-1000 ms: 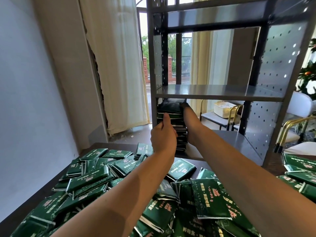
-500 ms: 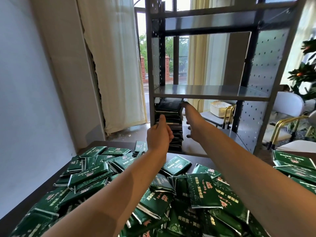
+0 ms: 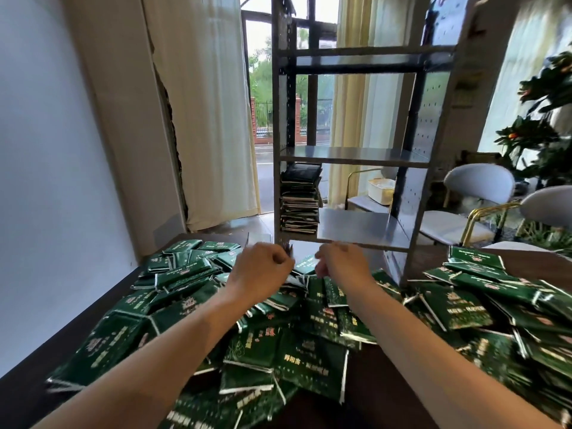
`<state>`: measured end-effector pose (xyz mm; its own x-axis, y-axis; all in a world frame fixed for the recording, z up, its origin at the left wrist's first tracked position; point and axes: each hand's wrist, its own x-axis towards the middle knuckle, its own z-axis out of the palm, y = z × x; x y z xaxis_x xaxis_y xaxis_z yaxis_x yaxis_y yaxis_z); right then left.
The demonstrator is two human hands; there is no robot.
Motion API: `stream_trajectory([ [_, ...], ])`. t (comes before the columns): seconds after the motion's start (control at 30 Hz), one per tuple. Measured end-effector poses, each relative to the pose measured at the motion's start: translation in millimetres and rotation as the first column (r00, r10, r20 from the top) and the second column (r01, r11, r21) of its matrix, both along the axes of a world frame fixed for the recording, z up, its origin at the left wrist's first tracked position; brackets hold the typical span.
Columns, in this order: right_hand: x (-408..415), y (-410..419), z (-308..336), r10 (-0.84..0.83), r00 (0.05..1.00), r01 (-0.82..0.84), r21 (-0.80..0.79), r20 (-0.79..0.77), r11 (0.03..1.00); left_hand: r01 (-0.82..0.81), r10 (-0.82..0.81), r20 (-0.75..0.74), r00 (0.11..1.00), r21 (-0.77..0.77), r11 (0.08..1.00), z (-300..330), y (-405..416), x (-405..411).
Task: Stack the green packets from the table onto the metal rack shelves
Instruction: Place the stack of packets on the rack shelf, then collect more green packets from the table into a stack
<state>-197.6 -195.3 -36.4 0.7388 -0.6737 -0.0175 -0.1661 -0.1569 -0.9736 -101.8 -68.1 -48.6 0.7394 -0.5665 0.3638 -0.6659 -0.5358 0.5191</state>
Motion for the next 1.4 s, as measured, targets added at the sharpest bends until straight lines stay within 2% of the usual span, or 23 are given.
stream_trajectory([
  [0.07, -11, 10, -15, 0.017, 0.999, -0.018, -0.022, -0.042, 1.0, -0.005, -0.005, 0.042, 0.999, 0.248, 0.969, -5, 11, -9],
  [0.13, -20, 20, -30, 0.036, 0.997, -0.039, -0.036, -0.071, 0.999, -0.009, -0.011, 0.041, 0.999, 0.459, 0.889, -11, 20, -13],
  [0.2, -26, 26, -44, 0.042, 0.993, -0.051, -0.081, -0.106, 0.995, -0.003, -0.017, 0.03, 0.999, 0.558, 0.83, -16, 25, -21],
  [0.27, -32, 29, -56, 0.06, 0.988, -0.071, -0.071, -0.143, 0.995, -0.022, -0.036, 0.088, 0.995, 0.586, 0.81, -25, 29, -27],
  [0.4, -44, 32, -70, 0.064, 0.981, -0.076, -0.062, -0.183, 0.995, -0.071, -0.049, 0.239, 0.97, 0.471, 0.879, -32, 37, -40],
  [0.53, -56, 34, -70, 0.091, 0.982, -0.083, 0.053, -0.168, 0.995, -0.048, -0.041, 0.315, 0.948, 0.27, 0.962, -29, 38, -53],
  [0.6, -60, 31, -71, 0.083, 0.99, -0.064, 0.162, -0.113, 0.985, 0.003, -0.05, 0.368, 0.928, 0.127, 0.992, -30, 37, -62],
  [0.7, -69, 22, -73, 0.032, 0.999, -0.037, 0.441, 0.019, 0.897, 0.126, -0.089, 0.417, 0.904, -0.061, 0.99, -39, 28, -80],
  [0.8, -79, 5, -81, -0.046, 0.995, -0.016, 0.582, 0.092, 0.813, 0.224, -0.161, 0.401, 0.902, -0.113, 0.968, -53, 18, -98],
  [0.93, -92, -21, -93, -0.088, 0.99, 0.011, 0.56, 0.111, 0.828, 0.332, -0.267, 0.437, 0.859, -0.077, 0.94, -84, 1, -111],
  [1.0, -99, -31, -96, -0.08, 0.991, 0.013, 0.515, 0.108, 0.857, 0.39, -0.332, 0.353, 0.875, -0.107, 0.914, -96, -5, -115],
  [1.03, -102, -36, -97, -0.072, 0.991, 0.005, 0.508, 0.112, 0.862, 0.4, -0.353, 0.255, 0.9, -0.161, 0.902, -97, -7, -119],
  [1.1, -104, -47, -101, -0.073, 0.989, -0.001, 0.503, 0.127, 0.865, 0.306, -0.353, -0.082, 0.932, -0.345, 0.887, -94, -14, -125],
  [1.13, -105, -50, -102, -0.069, 0.989, -0.006, 0.499, 0.131, 0.866, 0.197, -0.338, -0.3, 0.892, -0.415, 0.888, -89, -19, -126],
  [1.17, -105, -53, -104, -0.061, 0.99, -0.011, 0.496, 0.128, 0.868, 0.096, -0.337, -0.51, 0.792, -0.442, 0.892, -84, -23, -125],
  [1.2, -105, -55, -104, -0.039, 0.991, -0.029, 0.484, 0.13, 0.875, 0.026, -0.357, -0.654, 0.667, -0.459, 0.888, -79, -28, -123],
  [1.23, -104, -56, -104, -0.009, 0.99, -0.057, 0.467, 0.138, 0.883, -0.009, -0.375, -0.733, 0.568, -0.461, 0.887, -77, -33, -119],
  [1.27, -103, -58, -103, 0.016, 0.99, -0.079, 0.454, 0.142, 0.887, -0.01, -0.382, -0.771, 0.51, -0.449, 0.894, -76, -37, -117],
  [1.3, -102, -59, -101, 0.034, 0.99, -0.093, 0.441, 0.14, 0.893, 0.012, -0.377, -0.774, 0.509, -0.432, 0.902, -78, -41, -114],
  [1.33, -101, -59, -99, 0.045, 0.99, -0.099, 0.421, 0.135, 0.901, 0.047, -0.356, -0.741, 0.569, -0.403, 0.914, -81, -44, -112],
  [1.4, -100, -60, -98, 0.079, 0.988, -0.125, 0.371, 0.136, 0.92, 0.127, -0.281, -0.575, 0.769, -0.293, 0.948, -86, -45, -107],
])
